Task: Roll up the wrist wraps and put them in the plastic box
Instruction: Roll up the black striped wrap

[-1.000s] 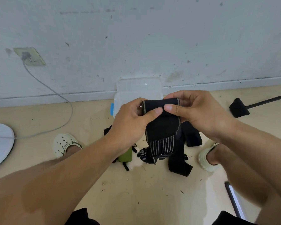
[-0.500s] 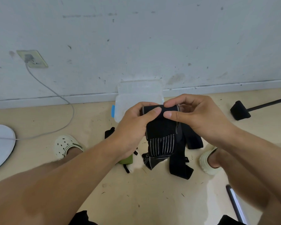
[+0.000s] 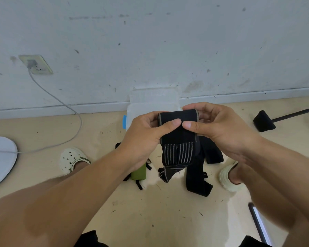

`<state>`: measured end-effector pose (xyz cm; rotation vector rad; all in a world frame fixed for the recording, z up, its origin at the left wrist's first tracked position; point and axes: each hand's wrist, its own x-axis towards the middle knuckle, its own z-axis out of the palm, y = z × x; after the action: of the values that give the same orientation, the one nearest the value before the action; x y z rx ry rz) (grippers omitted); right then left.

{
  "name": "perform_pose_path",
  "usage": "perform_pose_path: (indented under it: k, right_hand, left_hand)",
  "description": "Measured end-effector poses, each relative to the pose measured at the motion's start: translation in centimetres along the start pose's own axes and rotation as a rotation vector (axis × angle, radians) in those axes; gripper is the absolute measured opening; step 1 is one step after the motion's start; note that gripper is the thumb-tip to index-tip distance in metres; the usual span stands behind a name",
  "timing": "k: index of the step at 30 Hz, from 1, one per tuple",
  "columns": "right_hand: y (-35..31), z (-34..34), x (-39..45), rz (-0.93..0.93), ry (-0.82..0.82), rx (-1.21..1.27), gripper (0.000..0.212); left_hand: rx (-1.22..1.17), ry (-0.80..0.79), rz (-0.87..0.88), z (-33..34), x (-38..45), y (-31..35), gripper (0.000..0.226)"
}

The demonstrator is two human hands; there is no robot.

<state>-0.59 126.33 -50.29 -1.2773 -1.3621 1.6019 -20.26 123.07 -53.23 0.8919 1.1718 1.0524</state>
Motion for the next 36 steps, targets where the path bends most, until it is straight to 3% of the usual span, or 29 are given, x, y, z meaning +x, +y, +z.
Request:
perform_pose_path:
  k: [8,14,19,22,27,31,36]
  right_hand:
    - [0.0,0.1,0.1,-0.017,0.033,-0.047,0.045]
    - [0.4,0.5,0.0,-0.105,0.073,-0.163,0.033]
    - [1.0,1.0,-0.3,-0.238,0.095,-0.170,0.034]
    - [1.4,0.9,-0.1,-0.274,0.079,-0.203,0.035]
    - [0.6,0.6,0.1,-0.161,-0.029,-0.164,0.034]
    - [0.8,0.5,0.4,-0.033,-0.045,-0.103,0.048]
    - [0.6,0.6,0.1,-0.066,-0.013,-0.127,0.038]
  left_hand:
    - [0.086,0.056,0.046,0.1,-0.2,0.1,0.026]
    - [0.080,0.077,0.015,0.5,-0.4,0.0,0.025]
    - [0.083,-0.033,-0.120,0.7,-0.6,0.4,0.052]
    - [0.005,0.005,-0.143,0.7,-0.5,0.2,0.043]
    - [-0.088,0.085,-0.127,0.3,-0.1,0.1,0.014]
    - [-0.095,0.076,-0.104,0.1,0.0,0.3,0.019]
    - [-0.103,0.073,-0.124,0.3,0.0,0.3,0.026]
